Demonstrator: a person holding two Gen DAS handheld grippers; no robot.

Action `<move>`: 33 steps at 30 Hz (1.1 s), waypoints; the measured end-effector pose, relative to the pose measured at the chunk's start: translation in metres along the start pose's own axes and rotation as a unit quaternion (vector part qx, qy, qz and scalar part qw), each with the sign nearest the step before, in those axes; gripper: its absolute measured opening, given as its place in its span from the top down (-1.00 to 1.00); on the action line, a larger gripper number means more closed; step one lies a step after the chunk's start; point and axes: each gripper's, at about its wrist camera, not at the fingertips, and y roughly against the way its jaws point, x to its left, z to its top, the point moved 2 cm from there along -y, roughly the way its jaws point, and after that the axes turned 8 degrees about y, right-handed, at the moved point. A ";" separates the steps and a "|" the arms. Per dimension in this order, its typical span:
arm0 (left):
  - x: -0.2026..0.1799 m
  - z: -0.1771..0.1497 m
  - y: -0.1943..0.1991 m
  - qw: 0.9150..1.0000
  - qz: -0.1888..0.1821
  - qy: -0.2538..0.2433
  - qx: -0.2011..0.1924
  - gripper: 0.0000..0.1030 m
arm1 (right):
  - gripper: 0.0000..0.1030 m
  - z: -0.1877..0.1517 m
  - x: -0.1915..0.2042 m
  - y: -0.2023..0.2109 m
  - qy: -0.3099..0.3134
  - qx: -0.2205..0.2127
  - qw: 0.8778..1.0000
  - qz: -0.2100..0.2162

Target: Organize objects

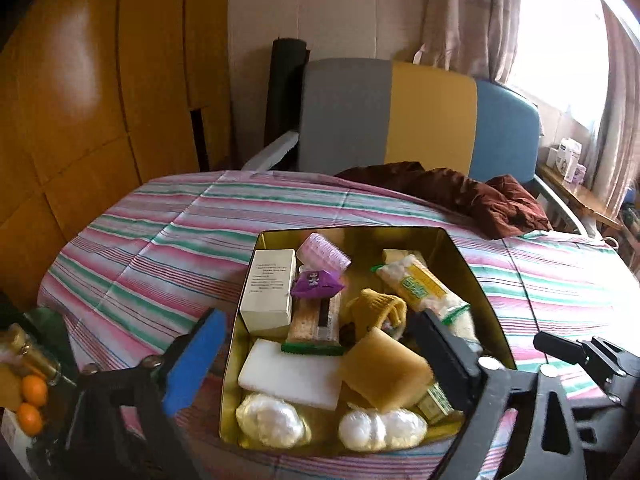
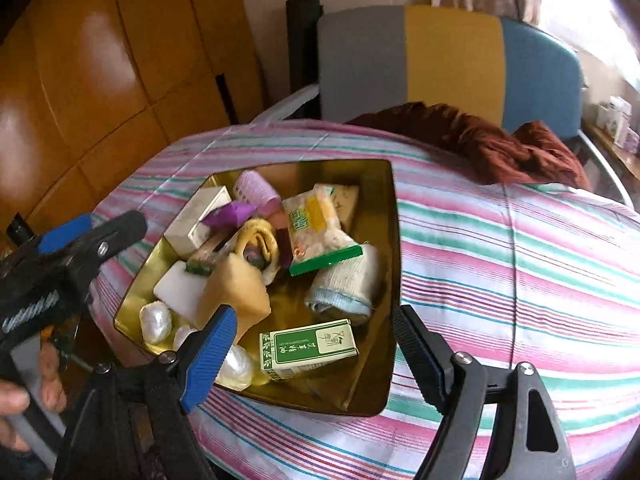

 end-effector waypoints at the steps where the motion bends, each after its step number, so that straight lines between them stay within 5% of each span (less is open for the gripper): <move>1: -0.001 -0.002 0.005 1.000 -0.004 0.001 -0.002 -0.99 | -0.59 -0.001 0.001 0.003 -0.001 -0.004 1.000 -0.006; 15: -0.008 -0.035 0.026 1.000 0.011 0.005 0.001 -0.99 | -0.59 -0.021 -0.002 0.016 -0.032 -0.014 0.999 -0.023; 33: 0.008 -0.036 0.026 0.999 0.009 0.037 0.007 -0.99 | -0.59 -0.018 0.002 0.016 -0.029 -0.015 0.999 -0.038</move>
